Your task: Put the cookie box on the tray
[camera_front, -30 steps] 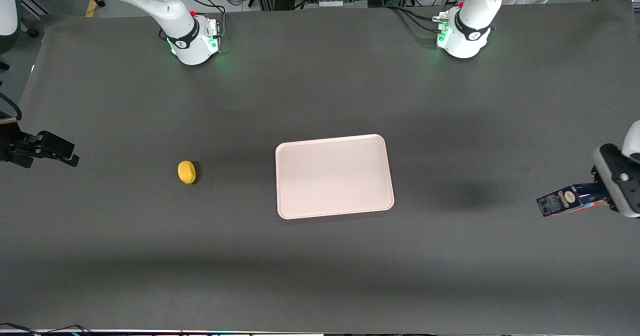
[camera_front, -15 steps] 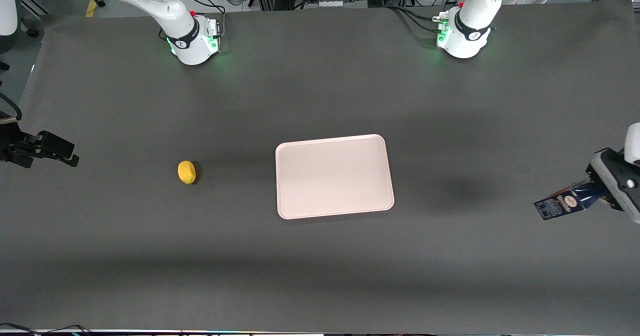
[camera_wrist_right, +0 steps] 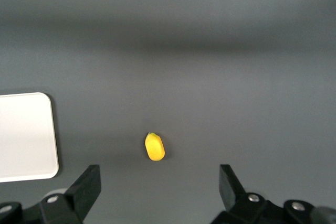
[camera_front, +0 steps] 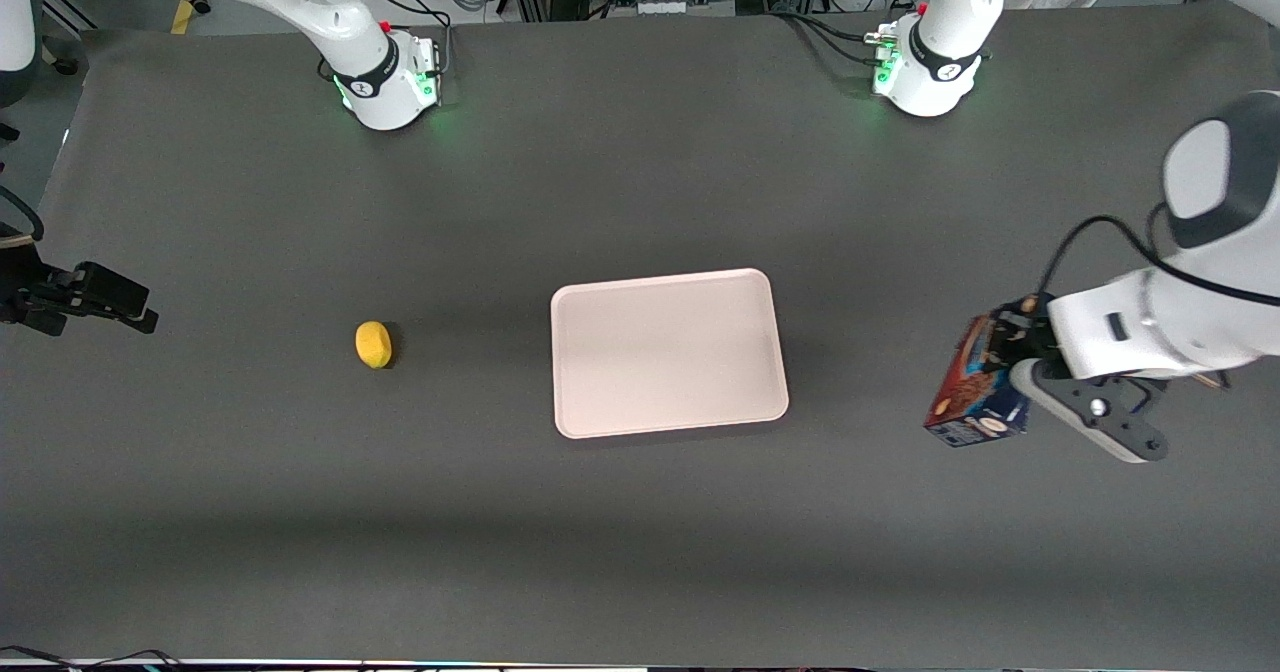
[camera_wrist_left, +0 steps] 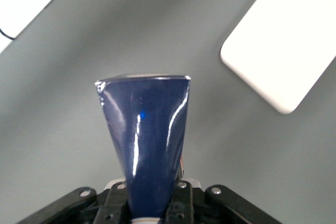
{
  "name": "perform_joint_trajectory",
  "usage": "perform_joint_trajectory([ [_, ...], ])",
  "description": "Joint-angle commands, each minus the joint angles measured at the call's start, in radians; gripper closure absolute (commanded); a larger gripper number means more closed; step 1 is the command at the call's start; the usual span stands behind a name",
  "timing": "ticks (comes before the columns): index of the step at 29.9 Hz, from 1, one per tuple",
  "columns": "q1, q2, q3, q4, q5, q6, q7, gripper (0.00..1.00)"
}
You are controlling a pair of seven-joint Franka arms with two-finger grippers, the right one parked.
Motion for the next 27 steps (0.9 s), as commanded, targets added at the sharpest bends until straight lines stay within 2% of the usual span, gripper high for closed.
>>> perform_joint_trajectory([
  [1,-0.012,-0.014,-0.077,-0.039,0.052,0.039,-0.333,0.83],
  [7,-0.033,-0.006,-0.228,-0.069,0.218,0.045,-0.754,0.83],
  [12,-0.035,0.000,-0.324,-0.151,0.232,0.109,-1.065,0.82],
  [19,-0.036,-0.002,-0.374,-0.263,0.254,0.195,-1.189,0.82],
  [27,-0.043,0.006,-0.417,-0.422,0.336,0.344,-1.304,0.82],
])
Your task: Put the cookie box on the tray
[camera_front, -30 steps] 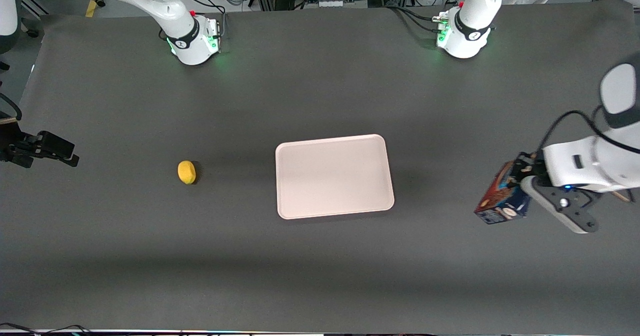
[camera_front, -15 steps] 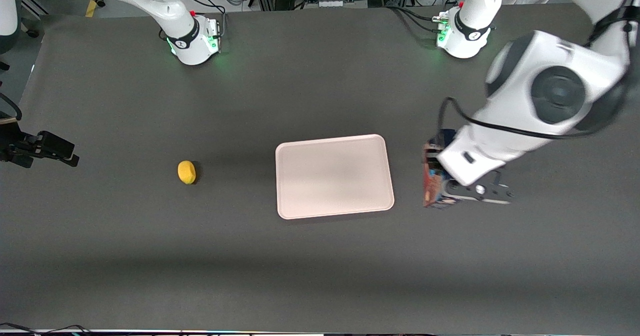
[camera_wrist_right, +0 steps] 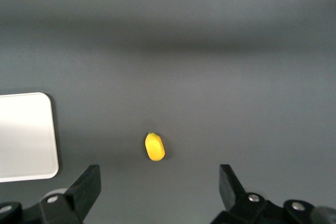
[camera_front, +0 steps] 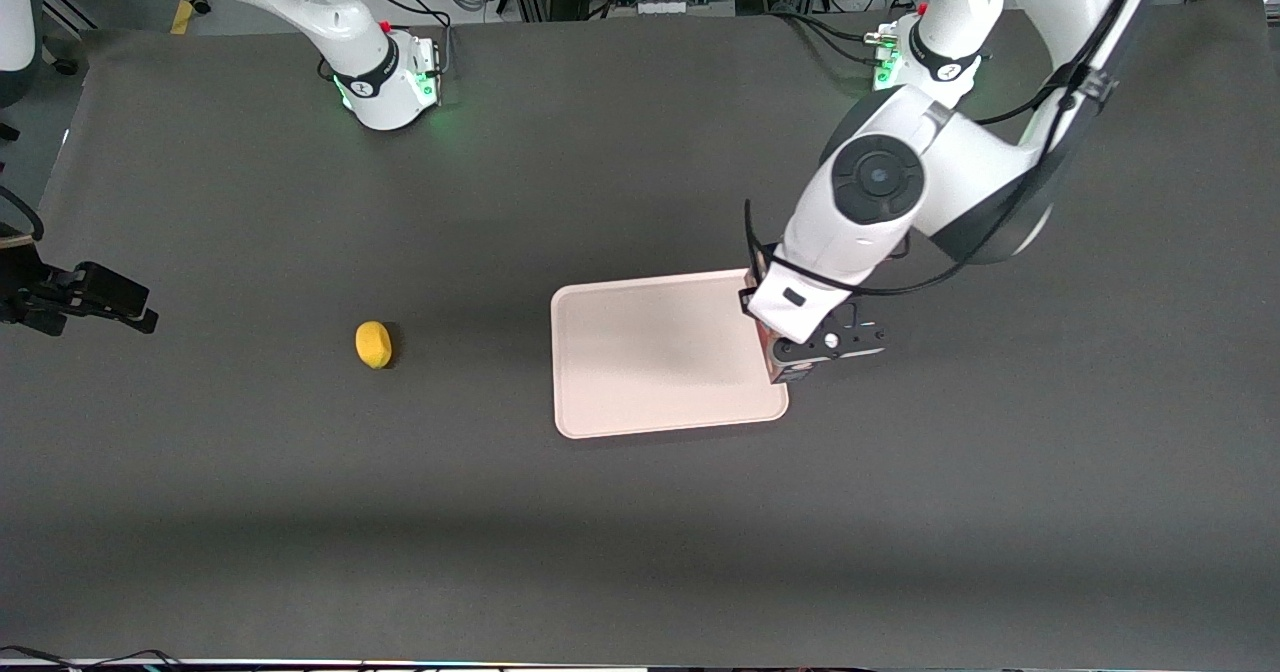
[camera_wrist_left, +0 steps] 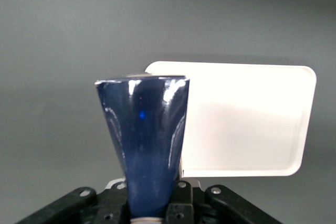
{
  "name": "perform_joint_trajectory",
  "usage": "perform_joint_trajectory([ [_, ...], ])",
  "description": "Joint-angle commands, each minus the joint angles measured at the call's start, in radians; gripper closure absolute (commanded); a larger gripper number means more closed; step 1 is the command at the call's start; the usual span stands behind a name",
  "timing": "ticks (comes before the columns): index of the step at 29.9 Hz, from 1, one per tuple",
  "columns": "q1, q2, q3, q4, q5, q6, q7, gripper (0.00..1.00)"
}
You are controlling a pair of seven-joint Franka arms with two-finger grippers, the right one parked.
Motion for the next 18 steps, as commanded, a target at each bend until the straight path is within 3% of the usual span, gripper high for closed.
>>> perform_joint_trajectory([
  [1,0.007,-0.014,-0.030,-0.126,0.061,0.113,-0.101,0.82],
  [5,0.001,-0.012,-0.038,-0.187,0.087,0.178,-0.134,0.82],
  [13,-0.028,0.020,-0.049,-0.262,0.233,0.247,-0.274,0.82],
  [18,-0.037,0.063,-0.050,-0.272,0.281,0.285,-0.338,0.82],
])
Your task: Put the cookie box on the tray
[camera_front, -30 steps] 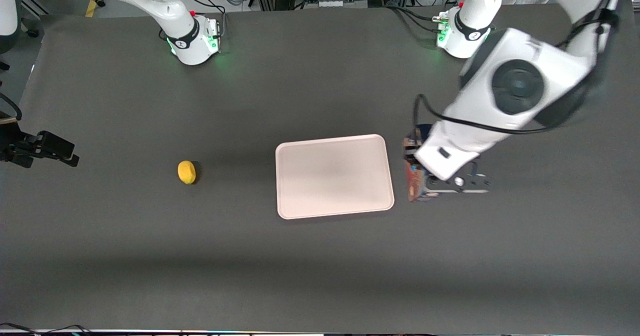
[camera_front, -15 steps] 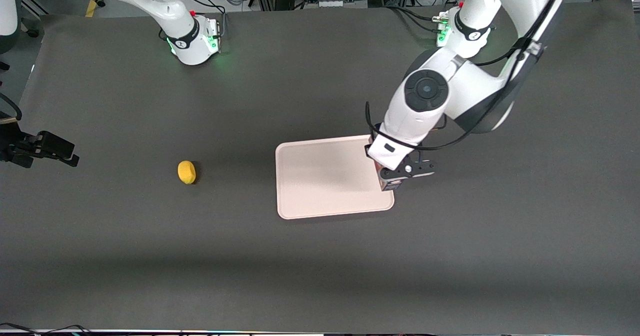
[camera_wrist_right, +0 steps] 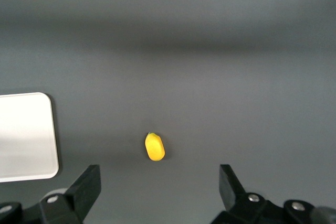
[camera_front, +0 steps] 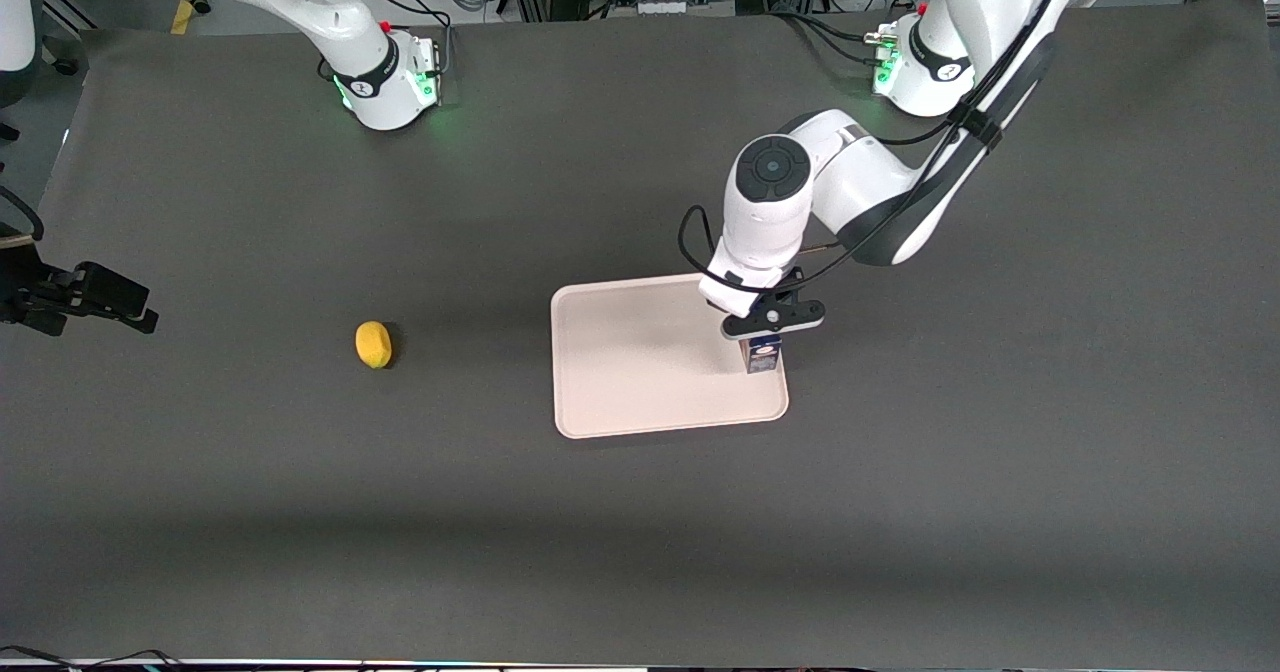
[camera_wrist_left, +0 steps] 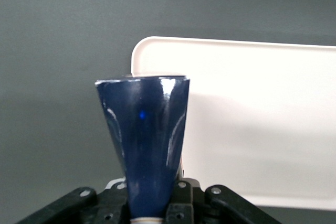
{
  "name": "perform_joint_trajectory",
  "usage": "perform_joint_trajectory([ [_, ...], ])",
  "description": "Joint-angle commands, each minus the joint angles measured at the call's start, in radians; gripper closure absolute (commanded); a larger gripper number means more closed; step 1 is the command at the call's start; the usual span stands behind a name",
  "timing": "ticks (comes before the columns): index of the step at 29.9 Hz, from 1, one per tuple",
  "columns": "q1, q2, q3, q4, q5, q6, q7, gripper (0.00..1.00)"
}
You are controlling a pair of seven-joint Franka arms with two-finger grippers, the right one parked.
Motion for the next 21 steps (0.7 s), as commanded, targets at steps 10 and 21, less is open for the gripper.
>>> perform_joint_trajectory([
  [10,-0.025,0.114,-0.005,-0.014,0.175,0.040,-0.149,0.82],
  [21,-0.025,0.147,-0.005,-0.010,0.185,0.075,-0.151,0.82],
])
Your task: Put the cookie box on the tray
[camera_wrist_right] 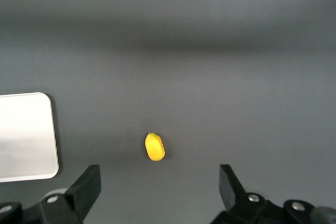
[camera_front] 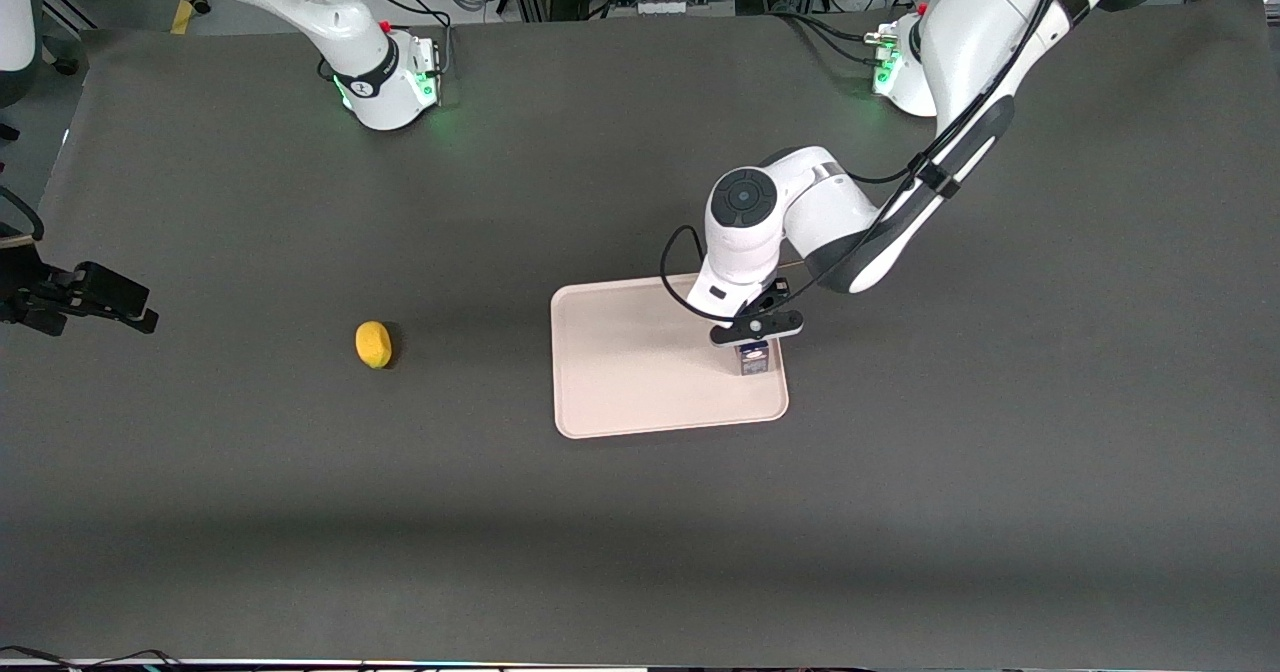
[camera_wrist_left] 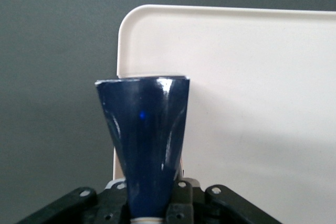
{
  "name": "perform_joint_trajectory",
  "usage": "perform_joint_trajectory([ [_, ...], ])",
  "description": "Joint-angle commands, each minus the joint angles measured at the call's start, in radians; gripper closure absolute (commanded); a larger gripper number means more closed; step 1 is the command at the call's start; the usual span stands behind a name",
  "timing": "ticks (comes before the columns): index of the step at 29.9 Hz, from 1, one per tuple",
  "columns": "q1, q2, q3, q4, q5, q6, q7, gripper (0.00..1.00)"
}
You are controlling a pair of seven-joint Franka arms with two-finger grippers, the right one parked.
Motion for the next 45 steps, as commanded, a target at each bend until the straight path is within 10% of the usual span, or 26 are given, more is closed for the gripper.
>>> perform_joint_trajectory([
  [1,-0.005,0.016,-0.003,0.009,0.032,0.031,-0.027,0.82],
  [18,0.001,0.053,0.000,0.016,0.092,0.037,-0.013,0.81],
  [30,0.005,0.053,0.001,0.017,0.092,0.037,-0.010,0.02],
  [45,0.008,0.050,0.001,0.025,0.092,0.033,-0.007,0.00],
])
